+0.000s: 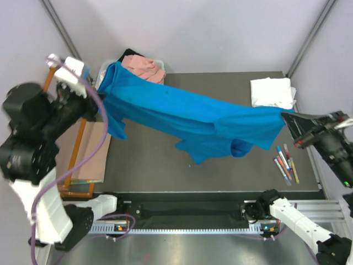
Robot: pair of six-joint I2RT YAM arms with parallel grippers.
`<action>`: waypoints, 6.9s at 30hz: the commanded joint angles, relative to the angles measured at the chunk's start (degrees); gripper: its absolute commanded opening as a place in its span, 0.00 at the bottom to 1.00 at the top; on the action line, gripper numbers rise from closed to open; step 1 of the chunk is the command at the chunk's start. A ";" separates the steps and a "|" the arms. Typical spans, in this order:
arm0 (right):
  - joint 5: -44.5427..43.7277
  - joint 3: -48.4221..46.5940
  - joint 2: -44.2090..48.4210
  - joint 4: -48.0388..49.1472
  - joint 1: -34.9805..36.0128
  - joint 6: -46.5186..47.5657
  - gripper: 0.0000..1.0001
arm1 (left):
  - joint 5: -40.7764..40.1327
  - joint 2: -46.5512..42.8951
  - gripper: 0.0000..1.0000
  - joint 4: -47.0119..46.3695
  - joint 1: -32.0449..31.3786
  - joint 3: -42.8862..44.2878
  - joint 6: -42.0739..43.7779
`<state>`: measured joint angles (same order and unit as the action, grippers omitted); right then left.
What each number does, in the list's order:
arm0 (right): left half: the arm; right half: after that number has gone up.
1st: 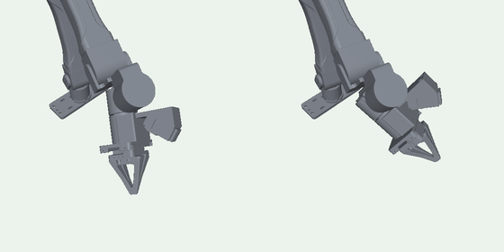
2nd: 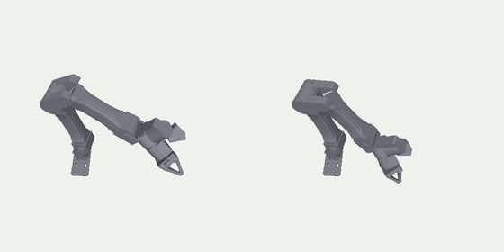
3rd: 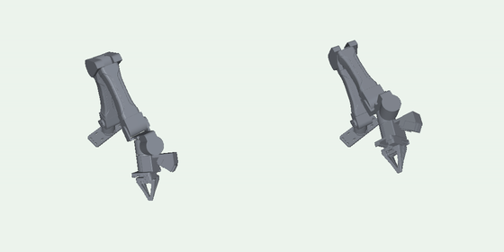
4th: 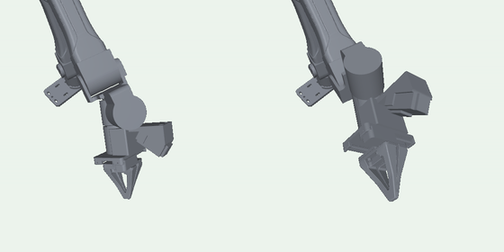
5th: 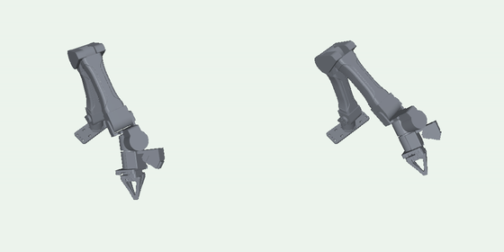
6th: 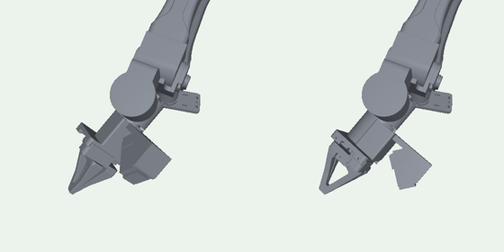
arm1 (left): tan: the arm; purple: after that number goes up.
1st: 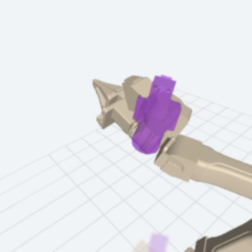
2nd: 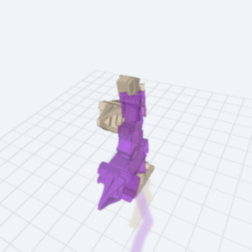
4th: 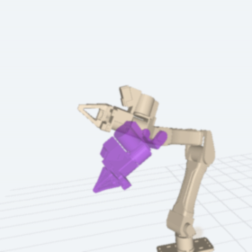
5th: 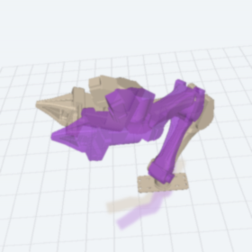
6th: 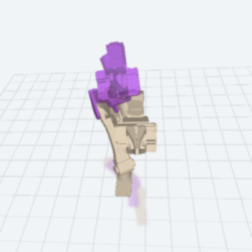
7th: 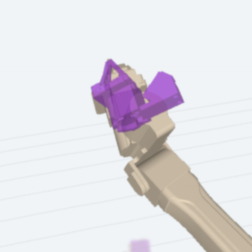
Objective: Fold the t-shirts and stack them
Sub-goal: Flatten the tshirt out
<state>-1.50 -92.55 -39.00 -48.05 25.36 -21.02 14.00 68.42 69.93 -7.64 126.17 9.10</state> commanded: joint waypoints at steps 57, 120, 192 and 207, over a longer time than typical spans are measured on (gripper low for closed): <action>5.28 33.23 -33.68 36.71 -9.46 -5.18 0.00 | 0.24 28.17 0.51 -35.65 12.21 -54.89 -8.84; 6.42 35.34 -33.41 37.24 -12.00 -4.91 0.00 | 2.27 30.72 0.22 -28.88 13.17 -55.86 0.56; 4.75 50.90 -23.75 27.75 -11.48 -4.38 0.37 | -3.36 20.89 0.18 -30.64 5.99 -55.33 -2.42; -2.88 37.80 -39.82 32.32 -11.48 -1.05 0.63 | -6.00 26.76 0.15 -36.09 -2.56 -57.26 -3.04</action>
<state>0.16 -51.72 -74.52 -18.85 13.41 -24.53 9.10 94.91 36.91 -10.48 69.73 5.93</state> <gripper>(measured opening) 0.633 0.160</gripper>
